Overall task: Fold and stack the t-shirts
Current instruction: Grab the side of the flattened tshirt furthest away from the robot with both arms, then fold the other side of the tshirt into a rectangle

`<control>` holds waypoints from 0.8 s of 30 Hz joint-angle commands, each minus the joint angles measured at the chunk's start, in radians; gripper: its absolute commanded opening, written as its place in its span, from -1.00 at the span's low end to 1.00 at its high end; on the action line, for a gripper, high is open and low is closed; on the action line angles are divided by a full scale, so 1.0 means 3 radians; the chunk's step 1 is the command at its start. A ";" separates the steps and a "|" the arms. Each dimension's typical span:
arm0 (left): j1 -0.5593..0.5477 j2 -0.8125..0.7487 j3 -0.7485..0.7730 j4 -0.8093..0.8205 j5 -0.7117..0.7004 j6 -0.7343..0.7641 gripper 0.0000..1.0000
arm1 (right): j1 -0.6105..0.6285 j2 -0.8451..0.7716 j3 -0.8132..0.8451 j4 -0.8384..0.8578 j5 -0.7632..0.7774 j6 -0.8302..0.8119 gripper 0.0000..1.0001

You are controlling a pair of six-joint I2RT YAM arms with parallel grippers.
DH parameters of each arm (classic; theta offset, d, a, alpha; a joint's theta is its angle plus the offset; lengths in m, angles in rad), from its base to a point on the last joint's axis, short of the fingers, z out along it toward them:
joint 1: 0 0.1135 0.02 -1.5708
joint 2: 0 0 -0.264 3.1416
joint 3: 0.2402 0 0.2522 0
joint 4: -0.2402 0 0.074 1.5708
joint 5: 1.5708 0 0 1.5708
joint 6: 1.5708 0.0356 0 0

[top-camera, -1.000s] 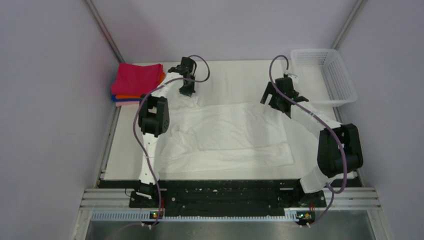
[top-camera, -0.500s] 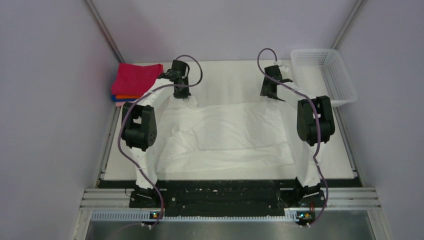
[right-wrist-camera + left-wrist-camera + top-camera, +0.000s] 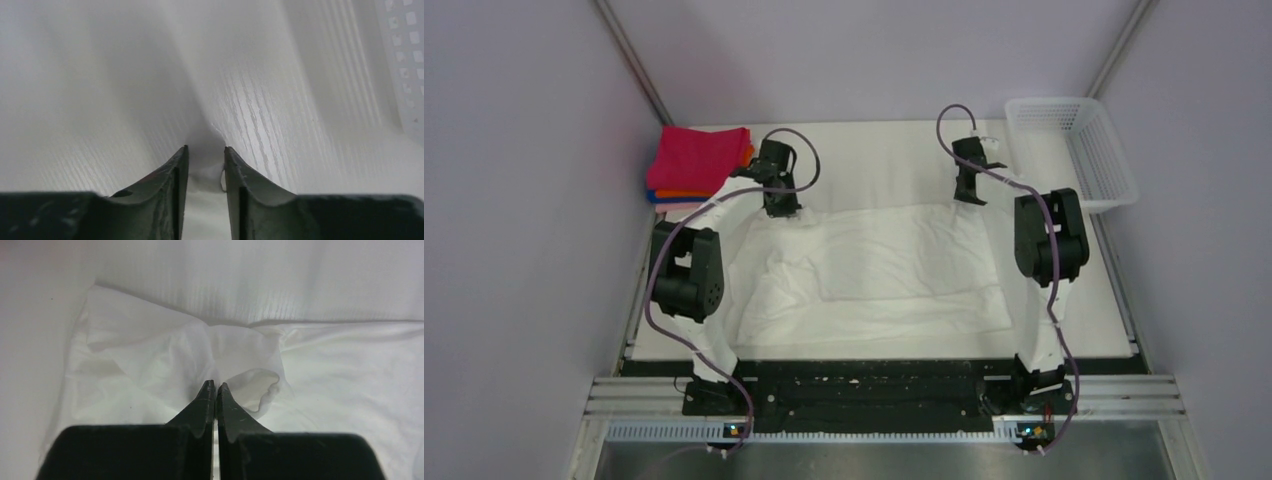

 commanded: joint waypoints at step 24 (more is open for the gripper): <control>-0.0243 -0.1487 -0.0976 -0.0010 -0.0437 -0.0440 -1.00 | 0.0124 -0.1344 -0.1022 0.0289 -0.0079 -0.0234 -1.00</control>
